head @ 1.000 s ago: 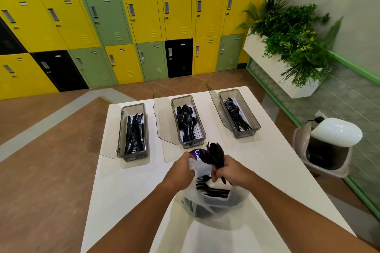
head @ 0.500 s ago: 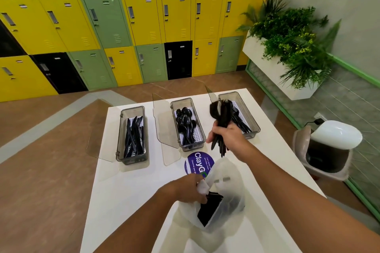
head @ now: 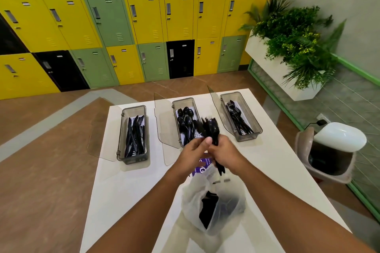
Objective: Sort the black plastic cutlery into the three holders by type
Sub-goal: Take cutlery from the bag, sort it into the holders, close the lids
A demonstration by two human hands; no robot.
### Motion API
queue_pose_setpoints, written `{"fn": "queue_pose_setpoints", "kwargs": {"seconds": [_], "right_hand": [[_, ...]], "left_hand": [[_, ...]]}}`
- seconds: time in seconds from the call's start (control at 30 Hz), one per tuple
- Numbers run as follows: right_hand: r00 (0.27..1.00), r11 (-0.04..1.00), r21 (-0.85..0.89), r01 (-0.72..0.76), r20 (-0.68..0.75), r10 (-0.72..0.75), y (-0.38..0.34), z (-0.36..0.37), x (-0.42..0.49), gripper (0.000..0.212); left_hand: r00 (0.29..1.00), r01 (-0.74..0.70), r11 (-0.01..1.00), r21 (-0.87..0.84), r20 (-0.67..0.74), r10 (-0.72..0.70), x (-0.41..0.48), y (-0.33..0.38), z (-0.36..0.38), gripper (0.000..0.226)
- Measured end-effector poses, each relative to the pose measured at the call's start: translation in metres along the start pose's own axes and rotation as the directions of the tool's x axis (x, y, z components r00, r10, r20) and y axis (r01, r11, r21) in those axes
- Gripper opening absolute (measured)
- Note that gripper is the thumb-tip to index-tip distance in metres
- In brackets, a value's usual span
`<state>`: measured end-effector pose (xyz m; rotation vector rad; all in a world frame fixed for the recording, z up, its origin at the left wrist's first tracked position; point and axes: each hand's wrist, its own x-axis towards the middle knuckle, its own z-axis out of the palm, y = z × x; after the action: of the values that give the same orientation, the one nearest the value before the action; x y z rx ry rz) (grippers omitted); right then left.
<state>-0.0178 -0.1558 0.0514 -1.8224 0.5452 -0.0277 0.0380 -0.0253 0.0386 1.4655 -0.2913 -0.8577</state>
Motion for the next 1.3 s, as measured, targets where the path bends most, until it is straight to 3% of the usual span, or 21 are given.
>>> {"fn": "queue_pose_setpoints", "kwargs": {"seconds": [0.07, 0.17, 0.27, 0.4, 0.47, 0.57, 0.7, 0.77, 0.9, 0.97, 1.17, 1.3], "right_hand": [[0.999, 0.995, -0.09, 0.031, 0.046, -0.027, -0.002, 0.013, -0.005, 0.016], [1.0, 0.976, -0.215, 0.015, 0.022, -0.011, -0.004, 0.026, -0.009, 0.025], [0.996, 0.988, -0.152, 0.021, 0.085, -0.008, -0.001, 0.029, -0.011, 0.033], [0.969, 0.999, 0.013, -0.036, 0.247, 0.032, 0.003, 0.022, -0.016, 0.021], [0.951, 0.995, -0.024, -0.101, 0.291, 0.103, 0.006, 0.013, -0.016, 0.008], [0.968, 0.977, -0.168, -0.135, 0.189, 0.166, 0.013, 0.002, -0.009, 0.018], [0.995, 0.989, -0.146, -0.026, -0.099, 0.012, 0.013, 0.001, 0.001, 0.024], [0.986, 0.994, -0.109, 0.031, -0.159, -0.048, 0.004, 0.004, 0.004, 0.027], [0.993, 0.996, -0.071, 0.052, -0.102, -0.059, -0.011, 0.014, 0.012, 0.029], [0.996, 1.0, -0.014, 0.01, -0.089, -0.011, -0.014, 0.016, 0.016, 0.019], [0.991, 0.936, 0.33, -0.122, -0.01, 0.133, -0.02, 0.008, 0.014, 0.016], [0.984, 0.928, 0.345, -0.144, -0.045, 0.17, -0.02, 0.005, 0.016, 0.022]], "left_hand": [[0.997, 0.061, 0.995, -0.083, -0.032, -0.064, 0.006, 0.002, 0.008, 0.038], [0.974, 0.148, 0.966, -0.212, -0.137, -0.179, 0.011, 0.001, 0.019, 0.039], [0.941, 0.144, 0.943, -0.299, -0.253, -0.224, 0.015, -0.003, 0.015, 0.037], [0.952, 0.127, 0.949, -0.288, -0.233, -0.199, 0.013, -0.004, 0.007, 0.038], [0.955, 0.11, 0.944, -0.312, -0.231, -0.188, 0.014, -0.006, 0.001, 0.033], [0.956, 0.075, 0.938, -0.34, -0.242, -0.164, 0.016, -0.008, -0.008, 0.028], [0.959, 0.057, 0.957, -0.283, -0.252, -0.132, 0.015, -0.01, -0.015, 0.025], [0.967, 0.055, 0.973, -0.222, -0.232, -0.108, 0.014, -0.013, -0.014, 0.026], [0.98, 0.048, 0.997, -0.068, -0.189, -0.06, 0.012, -0.015, -0.006, 0.026], [0.985, 0.032, 0.999, -0.034, -0.168, -0.037, 0.011, -0.013, -0.003, 0.02], [0.994, -0.011, 0.997, -0.08, -0.111, 0.002, 0.004, -0.009, -0.005, 0.029], [0.995, -0.004, 0.994, -0.106, -0.097, -0.007, 0.003, -0.009, -0.005, 0.034]]}}
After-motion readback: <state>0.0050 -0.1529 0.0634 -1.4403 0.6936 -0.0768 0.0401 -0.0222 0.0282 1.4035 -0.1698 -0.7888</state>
